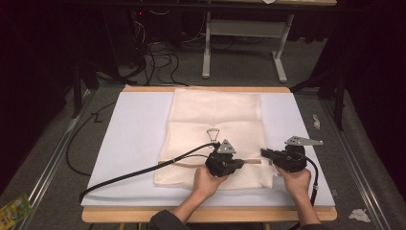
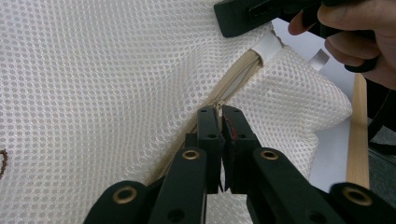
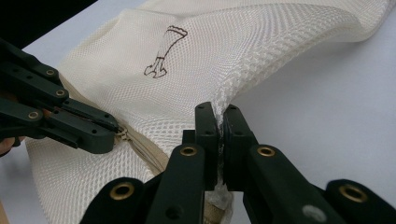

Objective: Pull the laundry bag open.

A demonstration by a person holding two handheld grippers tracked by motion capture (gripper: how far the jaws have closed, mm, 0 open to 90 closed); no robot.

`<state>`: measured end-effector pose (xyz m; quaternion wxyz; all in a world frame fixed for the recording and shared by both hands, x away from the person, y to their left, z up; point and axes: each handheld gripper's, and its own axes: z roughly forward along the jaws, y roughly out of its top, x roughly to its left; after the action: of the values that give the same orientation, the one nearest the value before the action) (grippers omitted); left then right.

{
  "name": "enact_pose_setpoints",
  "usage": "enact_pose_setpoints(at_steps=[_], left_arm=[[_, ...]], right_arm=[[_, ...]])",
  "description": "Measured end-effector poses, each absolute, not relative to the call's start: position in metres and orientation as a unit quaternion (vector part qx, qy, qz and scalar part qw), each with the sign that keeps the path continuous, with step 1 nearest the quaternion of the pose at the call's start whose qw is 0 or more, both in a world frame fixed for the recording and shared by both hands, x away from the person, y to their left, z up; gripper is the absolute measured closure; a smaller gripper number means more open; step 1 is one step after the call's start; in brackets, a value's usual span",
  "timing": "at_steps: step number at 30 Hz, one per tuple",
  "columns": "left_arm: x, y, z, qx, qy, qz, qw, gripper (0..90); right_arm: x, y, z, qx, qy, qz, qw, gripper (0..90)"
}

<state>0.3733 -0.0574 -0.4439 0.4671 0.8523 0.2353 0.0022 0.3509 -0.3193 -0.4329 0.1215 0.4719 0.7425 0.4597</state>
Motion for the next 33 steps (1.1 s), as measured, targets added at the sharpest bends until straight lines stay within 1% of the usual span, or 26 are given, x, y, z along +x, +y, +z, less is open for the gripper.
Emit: enact_pose_setpoints(at_steps=[9,33], left_arm=[[0.375,-0.047,-0.443,0.847,0.244,0.006,0.472,87.1],[0.374,-0.032,-0.44,0.844,0.244,0.014,0.477,87.1]], right_arm=[[0.352,-0.319,-0.434,0.474,0.741,0.458,0.126,88.2],[0.352,-0.317,-0.434,0.478,0.746,0.443,0.136,88.2]])
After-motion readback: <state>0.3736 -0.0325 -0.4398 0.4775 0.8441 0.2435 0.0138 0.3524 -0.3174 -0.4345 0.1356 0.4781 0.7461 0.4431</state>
